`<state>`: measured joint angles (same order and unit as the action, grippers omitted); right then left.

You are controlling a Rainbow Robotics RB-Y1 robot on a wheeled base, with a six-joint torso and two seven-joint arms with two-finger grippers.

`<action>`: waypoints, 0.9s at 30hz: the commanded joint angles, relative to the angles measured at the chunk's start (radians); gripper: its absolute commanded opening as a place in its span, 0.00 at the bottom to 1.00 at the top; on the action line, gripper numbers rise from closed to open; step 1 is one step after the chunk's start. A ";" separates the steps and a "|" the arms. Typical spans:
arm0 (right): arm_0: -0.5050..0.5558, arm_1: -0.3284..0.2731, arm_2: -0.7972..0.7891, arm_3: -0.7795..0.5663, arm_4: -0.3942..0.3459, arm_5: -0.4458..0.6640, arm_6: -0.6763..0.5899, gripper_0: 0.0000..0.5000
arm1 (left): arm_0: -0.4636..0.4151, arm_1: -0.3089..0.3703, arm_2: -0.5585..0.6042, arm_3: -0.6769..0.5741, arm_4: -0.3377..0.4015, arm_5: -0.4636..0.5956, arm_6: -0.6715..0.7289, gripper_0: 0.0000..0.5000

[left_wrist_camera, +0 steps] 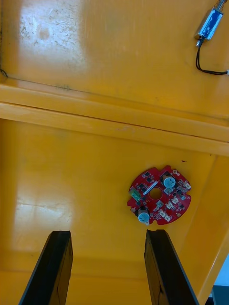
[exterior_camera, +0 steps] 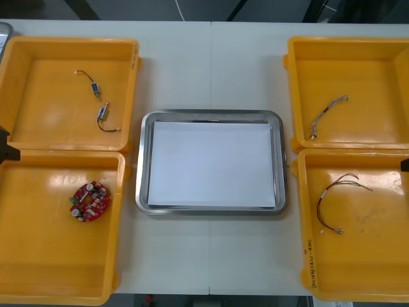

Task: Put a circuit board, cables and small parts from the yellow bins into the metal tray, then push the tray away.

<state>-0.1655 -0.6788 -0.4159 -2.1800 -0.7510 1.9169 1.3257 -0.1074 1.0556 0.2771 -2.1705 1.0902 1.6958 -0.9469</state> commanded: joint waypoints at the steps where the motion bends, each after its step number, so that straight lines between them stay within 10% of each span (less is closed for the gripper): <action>1: -0.003 0.008 -0.012 -0.030 -0.008 0.003 -0.030 1.00 | 0.018 0.043 0.031 -0.006 -0.009 -0.010 -0.059 0.89; 27: -0.003 0.008 -0.012 -0.030 -0.008 0.003 -0.030 1.00 | 0.018 0.043 0.031 -0.006 -0.009 -0.010 -0.059 0.88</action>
<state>-0.1655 -0.6788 -0.4159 -2.1800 -0.7510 1.9169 1.3257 -0.1074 1.0556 0.2771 -2.1705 1.0902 1.6958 -0.9469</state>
